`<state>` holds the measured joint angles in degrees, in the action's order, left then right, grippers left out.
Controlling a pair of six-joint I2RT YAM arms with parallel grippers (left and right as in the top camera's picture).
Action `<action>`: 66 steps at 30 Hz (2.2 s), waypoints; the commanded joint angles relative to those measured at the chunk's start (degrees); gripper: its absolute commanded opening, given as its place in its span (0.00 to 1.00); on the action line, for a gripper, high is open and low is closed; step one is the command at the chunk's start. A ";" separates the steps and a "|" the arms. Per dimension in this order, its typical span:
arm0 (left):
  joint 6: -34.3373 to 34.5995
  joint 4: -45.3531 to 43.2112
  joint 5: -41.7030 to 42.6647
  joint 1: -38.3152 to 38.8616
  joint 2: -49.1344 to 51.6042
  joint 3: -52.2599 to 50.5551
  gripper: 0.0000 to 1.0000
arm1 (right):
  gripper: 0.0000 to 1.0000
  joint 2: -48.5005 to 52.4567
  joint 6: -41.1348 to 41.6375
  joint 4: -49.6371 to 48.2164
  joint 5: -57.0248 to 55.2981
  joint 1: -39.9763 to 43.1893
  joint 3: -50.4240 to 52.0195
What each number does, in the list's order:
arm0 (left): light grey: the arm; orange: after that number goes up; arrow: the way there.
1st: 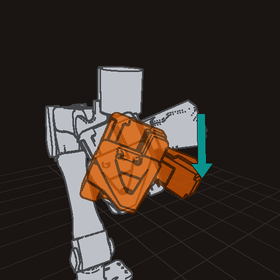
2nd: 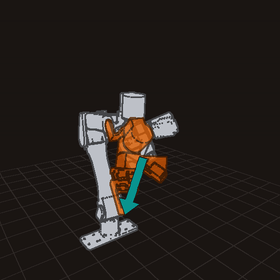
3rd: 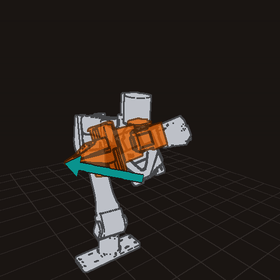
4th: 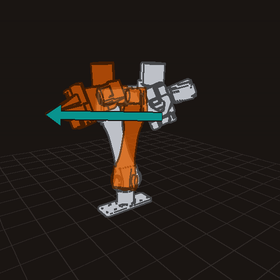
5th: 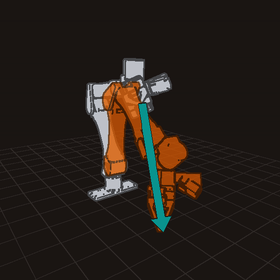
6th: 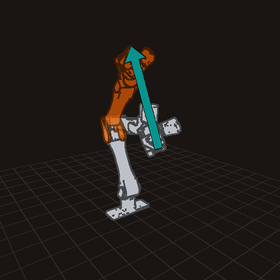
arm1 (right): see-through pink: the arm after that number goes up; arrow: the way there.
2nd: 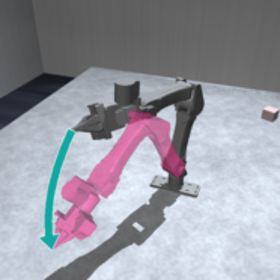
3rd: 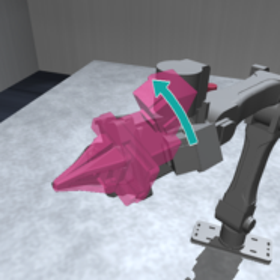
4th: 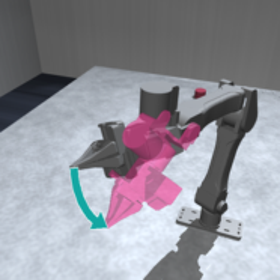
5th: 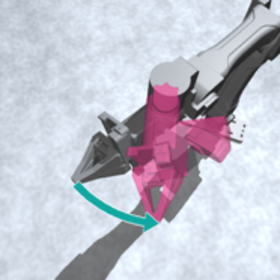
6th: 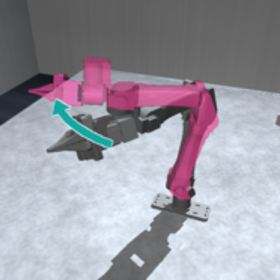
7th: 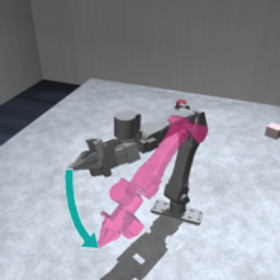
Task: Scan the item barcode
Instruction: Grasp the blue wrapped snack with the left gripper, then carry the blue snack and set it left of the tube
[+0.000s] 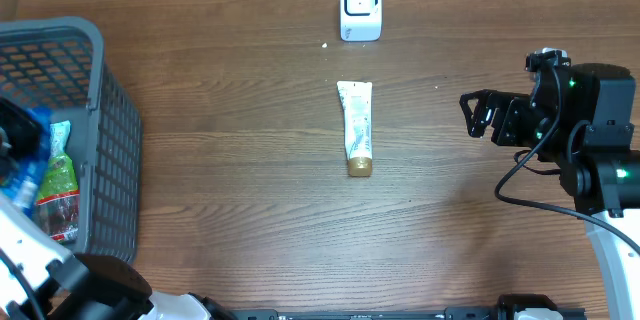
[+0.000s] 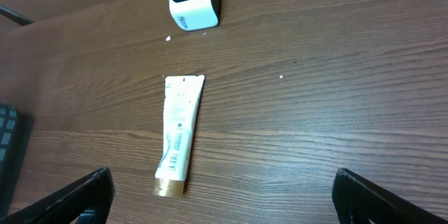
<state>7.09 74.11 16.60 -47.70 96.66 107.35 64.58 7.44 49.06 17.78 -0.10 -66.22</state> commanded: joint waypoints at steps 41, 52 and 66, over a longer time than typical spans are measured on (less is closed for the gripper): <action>71.19 -52.59 -32.17 75.10 5.62 -44.15 0.04 | 1.00 -0.15 -0.22 0.92 0.35 -0.17 -1.73; 53.29 -69.61 -31.61 75.03 10.45 -43.08 0.89 | 1.00 -0.15 -0.24 1.53 0.33 -0.17 -1.73; 9.09 -38.42 -31.61 74.14 -18.05 -26.36 1.00 | 1.00 -0.15 -0.22 -0.13 0.35 -0.17 -1.73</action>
<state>29.23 30.76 -14.00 26.87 84.38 76.97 64.62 7.46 49.71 17.78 -0.08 -66.28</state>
